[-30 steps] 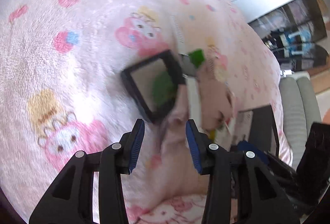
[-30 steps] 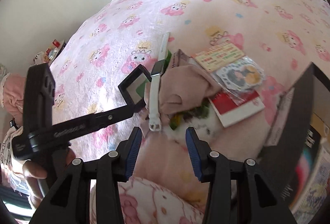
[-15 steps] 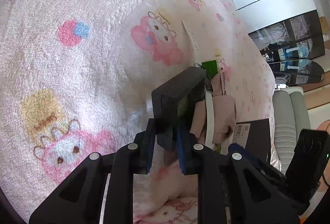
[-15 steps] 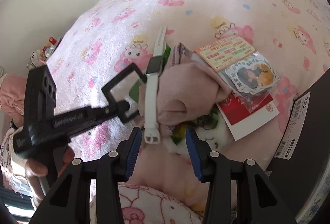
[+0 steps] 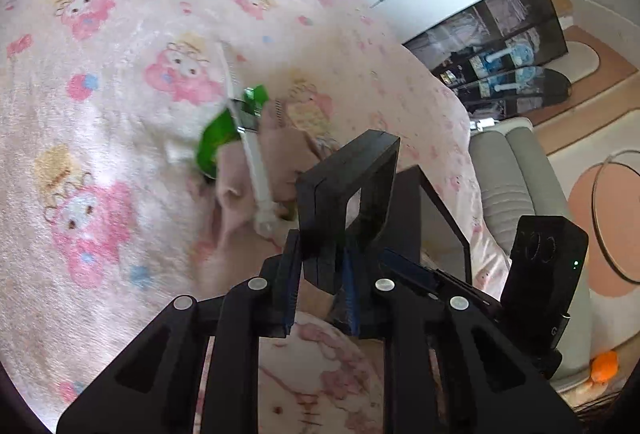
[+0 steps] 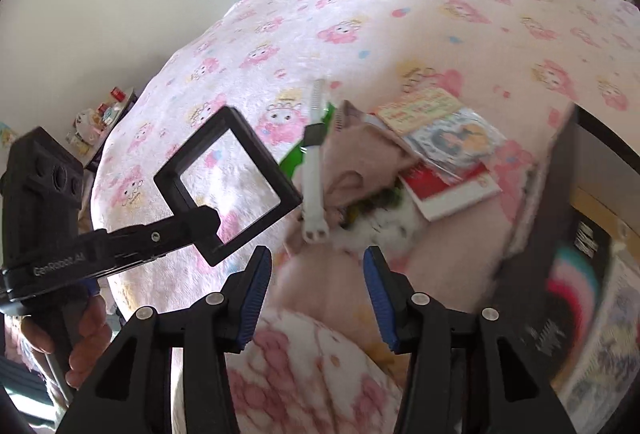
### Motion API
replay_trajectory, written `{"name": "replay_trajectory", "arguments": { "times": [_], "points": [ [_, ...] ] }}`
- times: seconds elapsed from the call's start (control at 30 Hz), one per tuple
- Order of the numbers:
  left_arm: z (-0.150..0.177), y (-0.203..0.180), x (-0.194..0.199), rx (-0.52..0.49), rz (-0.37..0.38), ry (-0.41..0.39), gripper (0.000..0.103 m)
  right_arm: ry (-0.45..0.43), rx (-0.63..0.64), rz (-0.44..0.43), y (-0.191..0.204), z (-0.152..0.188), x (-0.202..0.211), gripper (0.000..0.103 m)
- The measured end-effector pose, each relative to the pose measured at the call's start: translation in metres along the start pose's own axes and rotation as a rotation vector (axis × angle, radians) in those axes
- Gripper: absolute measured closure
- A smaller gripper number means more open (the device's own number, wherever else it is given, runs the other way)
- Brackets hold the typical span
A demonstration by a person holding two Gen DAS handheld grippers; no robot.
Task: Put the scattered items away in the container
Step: 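Grasp the black square frame with the left tool and lift it, then lower the black frame into the box beside the Smart Devil box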
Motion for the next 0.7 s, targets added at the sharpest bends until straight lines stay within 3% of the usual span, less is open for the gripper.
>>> {"name": "replay_trajectory", "arguments": {
  "times": [0.13, 0.3, 0.4, 0.53, 0.63, 0.7],
  "points": [
    [0.025, -0.059, -0.027, -0.097, 0.043, 0.075, 0.085, -0.074, -0.072, 0.035, -0.038, 0.016, 0.052, 0.058],
    [0.062, -0.13, -0.074, -0.194, 0.087, 0.181, 0.085, -0.146, -0.151, 0.222, -0.119, 0.039, 0.115, 0.056],
    [0.082, -0.161, -0.107, -0.239, 0.09, 0.245, 0.085, -0.145, -0.214, 0.261, -0.164, 0.053, 0.135, 0.056],
    [0.101, -0.178, -0.146, -0.306, 0.01, 0.324, 0.085, -0.138, -0.154, 0.332, -0.213, 0.053, 0.145, 0.056],
    [0.114, -0.178, -0.164, -0.35, -0.073, 0.363, 0.085, -0.065, -0.194, 0.342, -0.244, 0.054, 0.133, 0.056],
    [0.119, -0.175, -0.173, -0.378, -0.142, 0.387, 0.085, -0.052, -0.201, 0.302, -0.252, 0.055, 0.123, 0.056]
  ]
}}
Point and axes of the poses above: each gripper's, at about its wrist camera, not at the fingertips, and x roughly against the way its jaws point, y to its left, z to its underside, the point moved 9 cm from there along -x, roughly the way its jaws point, and after that the axes turned 4 degrees about z, right-handed, at the moved point
